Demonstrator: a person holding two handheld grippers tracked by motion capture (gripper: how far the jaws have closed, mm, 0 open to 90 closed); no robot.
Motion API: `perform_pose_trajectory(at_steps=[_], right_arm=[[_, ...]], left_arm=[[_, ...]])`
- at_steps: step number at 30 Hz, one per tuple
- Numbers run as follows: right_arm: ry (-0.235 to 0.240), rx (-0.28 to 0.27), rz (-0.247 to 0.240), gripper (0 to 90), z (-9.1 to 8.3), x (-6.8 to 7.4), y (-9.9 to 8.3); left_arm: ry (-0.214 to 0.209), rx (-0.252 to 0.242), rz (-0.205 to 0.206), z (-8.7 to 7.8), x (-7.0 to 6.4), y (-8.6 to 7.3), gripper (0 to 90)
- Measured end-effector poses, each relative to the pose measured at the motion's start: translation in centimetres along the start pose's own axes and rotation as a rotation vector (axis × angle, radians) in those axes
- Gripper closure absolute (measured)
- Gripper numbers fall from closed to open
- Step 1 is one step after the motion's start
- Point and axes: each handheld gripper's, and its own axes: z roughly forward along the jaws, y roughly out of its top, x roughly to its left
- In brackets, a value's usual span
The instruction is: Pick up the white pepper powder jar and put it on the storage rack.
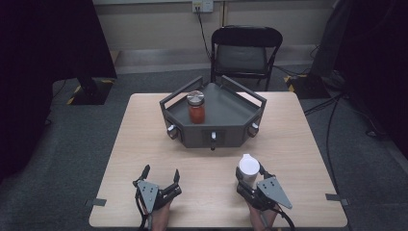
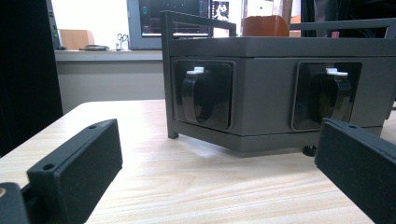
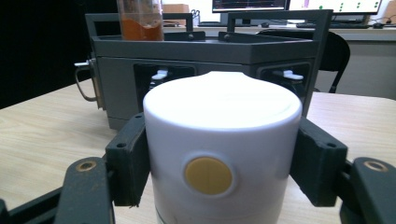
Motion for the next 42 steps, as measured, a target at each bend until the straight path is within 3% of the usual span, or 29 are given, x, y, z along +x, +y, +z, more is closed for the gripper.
perform_pose_trajectory(at_steps=[27,42], right_arm=[[0.103,-0.019,-0.014,30.2,1.1,-1.9,4.0],[0.126,-0.020,-0.033,30.1,2.7,-2.1,6.7]], left_arm=[[0.000,0.000,0.000,0.0,0.0,0.0,0.4],[0.002,0.000,0.000,0.0,0.0,0.0,0.8]])
